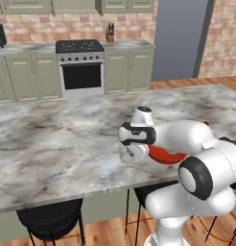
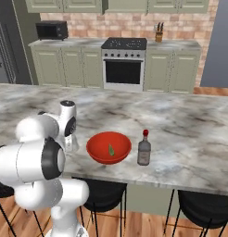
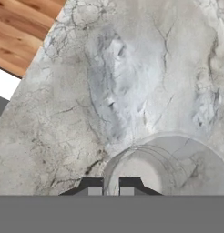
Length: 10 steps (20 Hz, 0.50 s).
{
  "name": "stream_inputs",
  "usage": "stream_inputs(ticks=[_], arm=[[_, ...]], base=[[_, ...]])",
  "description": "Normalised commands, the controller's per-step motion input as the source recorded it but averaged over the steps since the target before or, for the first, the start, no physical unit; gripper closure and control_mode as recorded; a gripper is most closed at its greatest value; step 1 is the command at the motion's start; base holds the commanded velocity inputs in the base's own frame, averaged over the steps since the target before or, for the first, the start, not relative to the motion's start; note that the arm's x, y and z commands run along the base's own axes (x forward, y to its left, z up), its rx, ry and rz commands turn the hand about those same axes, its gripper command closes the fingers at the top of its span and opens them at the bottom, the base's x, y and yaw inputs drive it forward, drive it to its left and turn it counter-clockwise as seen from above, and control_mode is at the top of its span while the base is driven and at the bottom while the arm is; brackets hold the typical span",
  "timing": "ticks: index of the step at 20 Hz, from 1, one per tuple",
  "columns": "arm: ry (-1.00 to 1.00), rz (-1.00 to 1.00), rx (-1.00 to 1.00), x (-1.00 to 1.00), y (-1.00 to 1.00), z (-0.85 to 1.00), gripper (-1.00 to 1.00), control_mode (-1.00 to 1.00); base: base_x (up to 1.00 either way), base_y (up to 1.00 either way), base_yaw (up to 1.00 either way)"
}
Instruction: There is a bowl on the dining counter. Grab a lemon wedge from the fridge and place it in the bowl. Then get the liquor bottle and glass cup from the cabinet and place them next to the bowl.
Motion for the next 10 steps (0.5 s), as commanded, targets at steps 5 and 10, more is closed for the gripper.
stream_inputs(ticks=[5, 10], arm=[[0.0, 0.0, 0.0, 0.3, 0.0, -0.17, 1.0, -1.0], [0.0, 0.0, 0.0, 0.23, 0.0, -0.24, 1.0, -1.0]], base=[[0.0, 0.0, 0.0], [0.0, 0.0, 0.0]])
